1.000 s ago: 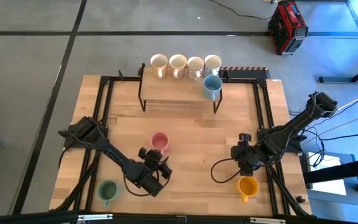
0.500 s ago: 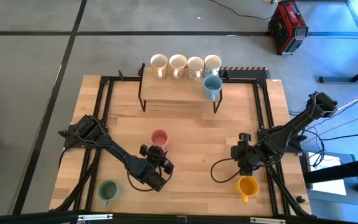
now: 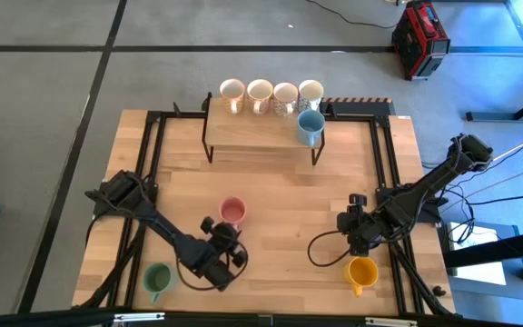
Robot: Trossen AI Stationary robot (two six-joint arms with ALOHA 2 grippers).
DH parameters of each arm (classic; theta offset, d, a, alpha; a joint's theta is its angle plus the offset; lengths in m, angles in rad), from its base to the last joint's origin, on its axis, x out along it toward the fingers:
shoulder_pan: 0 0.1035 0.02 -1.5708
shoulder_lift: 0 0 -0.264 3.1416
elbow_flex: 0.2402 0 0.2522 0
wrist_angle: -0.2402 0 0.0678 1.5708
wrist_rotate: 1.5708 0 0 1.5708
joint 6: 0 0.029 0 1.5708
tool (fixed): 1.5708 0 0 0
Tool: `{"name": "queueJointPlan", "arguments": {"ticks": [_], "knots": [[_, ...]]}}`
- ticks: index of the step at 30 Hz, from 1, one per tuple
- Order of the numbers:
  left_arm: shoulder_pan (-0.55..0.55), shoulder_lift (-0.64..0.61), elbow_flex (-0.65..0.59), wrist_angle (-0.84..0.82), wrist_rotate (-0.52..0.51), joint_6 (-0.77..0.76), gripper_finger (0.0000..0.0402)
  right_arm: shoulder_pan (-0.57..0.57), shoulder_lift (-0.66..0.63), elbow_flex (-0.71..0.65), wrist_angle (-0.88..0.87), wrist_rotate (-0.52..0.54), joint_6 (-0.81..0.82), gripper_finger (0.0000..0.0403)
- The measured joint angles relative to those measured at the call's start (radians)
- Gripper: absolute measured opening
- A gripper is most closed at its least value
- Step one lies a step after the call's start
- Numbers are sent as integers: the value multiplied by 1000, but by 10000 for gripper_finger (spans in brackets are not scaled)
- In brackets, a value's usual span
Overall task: Place coffee mugs
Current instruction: Put the pink mug on the shelf
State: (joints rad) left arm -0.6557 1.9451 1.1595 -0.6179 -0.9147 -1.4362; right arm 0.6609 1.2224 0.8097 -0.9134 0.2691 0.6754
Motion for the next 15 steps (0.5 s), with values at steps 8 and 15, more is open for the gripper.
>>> {"name": "queueJointPlan", "arguments": {"ticks": [8,15], "knots": [[-40,-83,-1,14,28,56,40,0,0,0,8,10,0,223],[-16,-176,-1,60,4,234,32,0,0,0,29,46,0,223]]}}
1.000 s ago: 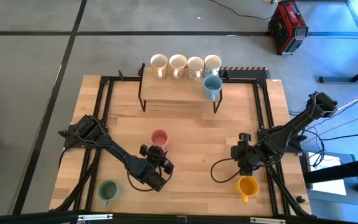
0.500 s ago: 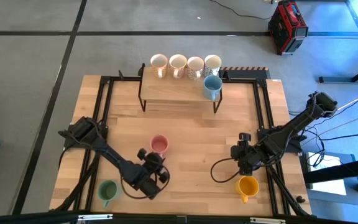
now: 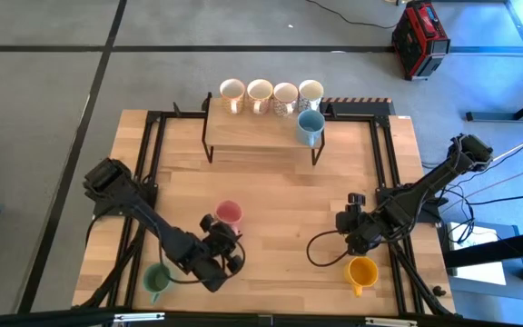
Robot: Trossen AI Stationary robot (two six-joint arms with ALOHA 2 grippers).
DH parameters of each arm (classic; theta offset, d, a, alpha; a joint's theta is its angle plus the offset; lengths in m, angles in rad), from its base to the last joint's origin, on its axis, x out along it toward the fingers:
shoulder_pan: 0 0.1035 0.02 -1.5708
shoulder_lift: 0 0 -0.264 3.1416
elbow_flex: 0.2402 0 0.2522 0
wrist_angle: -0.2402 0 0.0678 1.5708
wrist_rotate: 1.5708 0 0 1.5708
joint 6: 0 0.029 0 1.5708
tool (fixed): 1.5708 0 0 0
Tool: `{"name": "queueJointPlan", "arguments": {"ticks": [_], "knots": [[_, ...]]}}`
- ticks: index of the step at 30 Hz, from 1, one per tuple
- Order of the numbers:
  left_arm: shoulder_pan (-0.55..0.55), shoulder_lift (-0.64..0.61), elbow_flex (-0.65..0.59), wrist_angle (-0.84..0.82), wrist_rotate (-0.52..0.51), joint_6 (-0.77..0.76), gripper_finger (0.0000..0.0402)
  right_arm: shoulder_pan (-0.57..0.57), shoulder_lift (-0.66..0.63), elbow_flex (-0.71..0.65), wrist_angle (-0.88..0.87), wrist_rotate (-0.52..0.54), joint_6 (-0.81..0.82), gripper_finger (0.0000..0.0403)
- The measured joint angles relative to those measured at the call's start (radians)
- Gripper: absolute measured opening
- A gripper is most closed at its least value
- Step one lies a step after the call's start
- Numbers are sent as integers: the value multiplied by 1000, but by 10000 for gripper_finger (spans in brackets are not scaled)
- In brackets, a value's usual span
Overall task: Place coffee mugs
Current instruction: Put the pink mug on the shelf
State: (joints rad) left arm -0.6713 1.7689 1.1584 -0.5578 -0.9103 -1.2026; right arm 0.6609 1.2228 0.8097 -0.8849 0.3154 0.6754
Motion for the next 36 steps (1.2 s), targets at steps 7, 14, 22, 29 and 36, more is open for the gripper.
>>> {"name": "queueJointPlan", "arguments": {"ticks": [7,14,22,29,36], "knots": [[50,-72,0,57,0,182,28,0,0,0,1,8,5,223],[92,-103,0,167,43,355,28,0,0,0,8,11,6,223],[142,-31,-24,420,80,534,28,0,0,0,41,59,1,223],[210,100,-58,745,140,741,28,0,0,0,48,58,-2,223],[262,226,-59,974,262,900,27,0,0,0,67,93,-6,223]]}}
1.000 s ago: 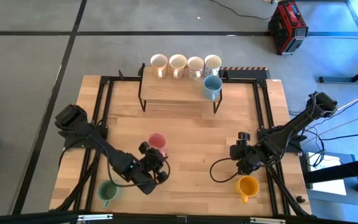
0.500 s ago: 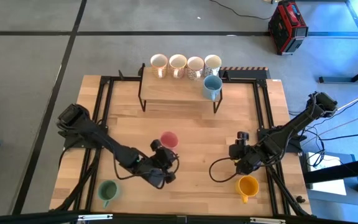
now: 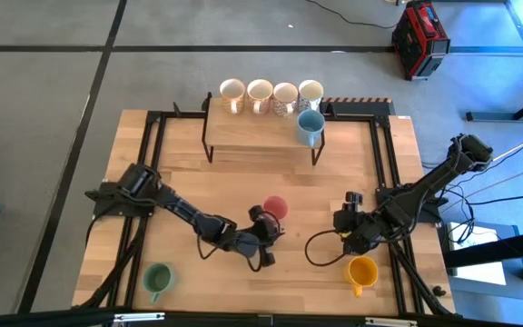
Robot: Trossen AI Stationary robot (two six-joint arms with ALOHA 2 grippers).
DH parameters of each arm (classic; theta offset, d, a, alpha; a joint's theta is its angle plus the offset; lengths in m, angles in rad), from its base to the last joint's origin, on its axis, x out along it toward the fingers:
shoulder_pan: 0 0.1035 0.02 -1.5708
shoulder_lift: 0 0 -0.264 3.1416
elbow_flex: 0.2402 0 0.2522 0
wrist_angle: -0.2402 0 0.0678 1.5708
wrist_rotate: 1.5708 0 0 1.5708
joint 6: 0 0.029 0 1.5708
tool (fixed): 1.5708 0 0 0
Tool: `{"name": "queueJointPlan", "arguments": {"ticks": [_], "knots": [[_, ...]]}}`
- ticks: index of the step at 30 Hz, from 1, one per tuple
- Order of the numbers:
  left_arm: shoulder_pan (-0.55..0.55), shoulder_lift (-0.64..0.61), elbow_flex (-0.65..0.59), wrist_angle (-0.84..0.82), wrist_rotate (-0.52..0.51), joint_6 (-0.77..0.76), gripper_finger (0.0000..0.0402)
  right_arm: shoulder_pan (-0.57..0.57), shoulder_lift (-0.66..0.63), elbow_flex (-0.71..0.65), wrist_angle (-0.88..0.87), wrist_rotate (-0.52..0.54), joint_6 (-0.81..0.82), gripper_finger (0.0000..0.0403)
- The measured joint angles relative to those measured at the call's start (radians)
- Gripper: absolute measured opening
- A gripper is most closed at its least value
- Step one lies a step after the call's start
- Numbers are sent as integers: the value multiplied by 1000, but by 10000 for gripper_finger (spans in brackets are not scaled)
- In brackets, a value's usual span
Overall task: Place coffee mugs
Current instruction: Put the pink mug on the shelf
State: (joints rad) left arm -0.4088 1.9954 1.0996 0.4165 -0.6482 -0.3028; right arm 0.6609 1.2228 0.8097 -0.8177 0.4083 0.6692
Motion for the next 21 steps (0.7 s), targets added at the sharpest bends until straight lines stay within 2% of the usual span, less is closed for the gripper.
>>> {"name": "queueJointPlan", "arguments": {"ticks": [5,12,21], "knots": [[25,47,-1,25,49,36,27,0,0,0,13,-5,4,223],[41,48,-1,27,147,118,28,0,0,0,14,-8,38,223],[35,42,0,-48,160,44,100,0,0,0,17,-18,73,223]]}}
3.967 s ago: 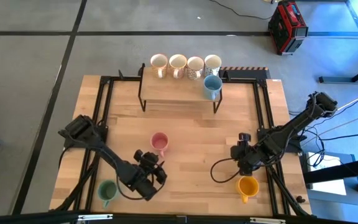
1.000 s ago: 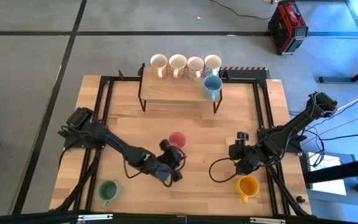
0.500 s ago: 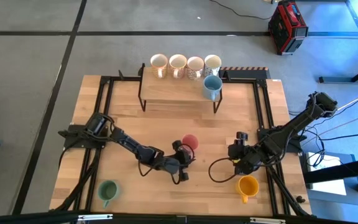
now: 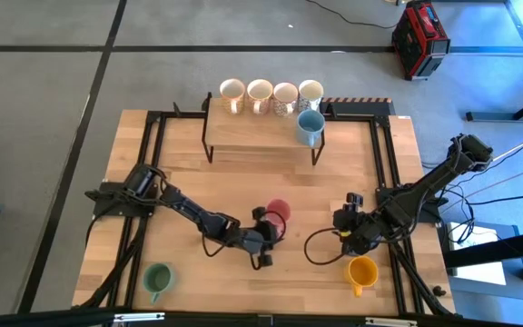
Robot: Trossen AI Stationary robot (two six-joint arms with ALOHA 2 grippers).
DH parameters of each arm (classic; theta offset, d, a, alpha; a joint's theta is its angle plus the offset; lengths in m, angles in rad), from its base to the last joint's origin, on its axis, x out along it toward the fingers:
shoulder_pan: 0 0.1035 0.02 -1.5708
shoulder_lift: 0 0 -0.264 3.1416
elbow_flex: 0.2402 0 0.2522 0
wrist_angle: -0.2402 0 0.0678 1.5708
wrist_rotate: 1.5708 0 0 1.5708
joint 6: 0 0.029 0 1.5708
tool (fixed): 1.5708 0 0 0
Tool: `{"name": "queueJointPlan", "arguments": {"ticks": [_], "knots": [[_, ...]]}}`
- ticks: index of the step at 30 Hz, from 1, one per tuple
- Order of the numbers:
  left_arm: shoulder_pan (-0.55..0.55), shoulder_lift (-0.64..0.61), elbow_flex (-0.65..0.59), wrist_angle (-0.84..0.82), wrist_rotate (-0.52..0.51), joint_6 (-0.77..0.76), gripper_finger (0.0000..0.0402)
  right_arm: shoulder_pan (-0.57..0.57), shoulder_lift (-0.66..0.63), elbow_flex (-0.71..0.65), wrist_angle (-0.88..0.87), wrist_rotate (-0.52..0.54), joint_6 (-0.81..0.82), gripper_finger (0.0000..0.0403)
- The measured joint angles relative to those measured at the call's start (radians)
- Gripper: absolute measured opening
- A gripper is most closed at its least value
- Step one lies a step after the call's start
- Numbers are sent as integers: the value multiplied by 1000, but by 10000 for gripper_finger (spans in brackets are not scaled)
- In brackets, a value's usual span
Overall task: Place coffee mugs
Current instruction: Put the pink mug on the shelf
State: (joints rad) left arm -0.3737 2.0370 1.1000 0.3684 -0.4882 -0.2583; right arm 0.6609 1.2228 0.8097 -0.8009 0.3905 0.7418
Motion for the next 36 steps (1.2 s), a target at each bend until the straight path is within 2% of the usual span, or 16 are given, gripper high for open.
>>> {"name": "queueJointPlan", "arguments": {"ticks": [6,9,21,28,36], "knots": [[-14,-30,1,-112,4,-79,120,0,0,0,0,-1,16,223],[-24,-60,1,-219,0,-111,121,0,0,0,0,4,14,223],[-29,-97,0,-389,-56,-264,123,0,0,0,0,38,12,223],[-35,-125,0,-389,-57,-366,128,0,0,0,0,39,12,223],[-37,-136,0,-407,-146,-606,127,0,0,0,20,80,10,223]]}}
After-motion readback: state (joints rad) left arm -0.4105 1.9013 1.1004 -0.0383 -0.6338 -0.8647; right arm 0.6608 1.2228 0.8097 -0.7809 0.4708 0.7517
